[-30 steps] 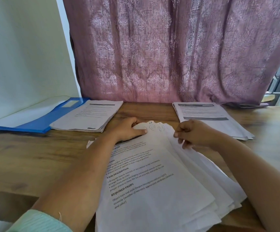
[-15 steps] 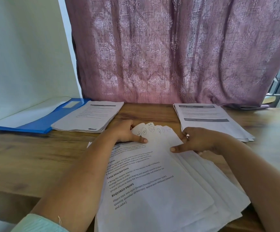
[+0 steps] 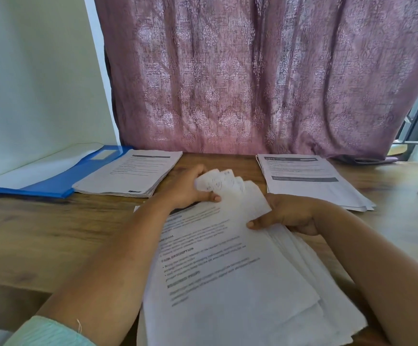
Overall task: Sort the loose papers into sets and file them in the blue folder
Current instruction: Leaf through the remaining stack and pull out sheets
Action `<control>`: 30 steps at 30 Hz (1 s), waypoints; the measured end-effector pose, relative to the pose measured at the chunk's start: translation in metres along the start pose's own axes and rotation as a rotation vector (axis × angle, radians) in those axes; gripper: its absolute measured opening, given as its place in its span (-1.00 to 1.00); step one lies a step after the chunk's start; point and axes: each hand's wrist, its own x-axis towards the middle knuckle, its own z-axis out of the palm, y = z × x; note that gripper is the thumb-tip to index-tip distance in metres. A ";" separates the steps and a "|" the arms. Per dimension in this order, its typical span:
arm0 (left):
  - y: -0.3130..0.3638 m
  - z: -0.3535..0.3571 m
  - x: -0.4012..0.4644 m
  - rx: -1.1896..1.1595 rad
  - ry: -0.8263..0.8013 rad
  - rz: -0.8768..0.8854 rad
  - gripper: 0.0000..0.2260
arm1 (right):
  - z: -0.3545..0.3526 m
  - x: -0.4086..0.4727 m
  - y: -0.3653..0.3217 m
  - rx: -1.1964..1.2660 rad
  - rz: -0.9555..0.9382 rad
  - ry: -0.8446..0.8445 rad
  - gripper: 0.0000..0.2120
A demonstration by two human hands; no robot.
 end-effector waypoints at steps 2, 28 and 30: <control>0.003 -0.001 0.000 -0.058 0.159 0.053 -0.39 | -0.002 0.007 0.002 0.066 -0.022 0.062 -0.45; 0.031 0.011 -0.011 -0.539 0.422 0.172 -0.74 | -0.024 0.005 -0.002 -0.035 -0.612 1.032 -0.77; 0.042 0.007 -0.018 -0.449 0.584 0.371 -0.82 | -0.017 0.002 -0.006 -0.107 -0.710 1.090 -0.86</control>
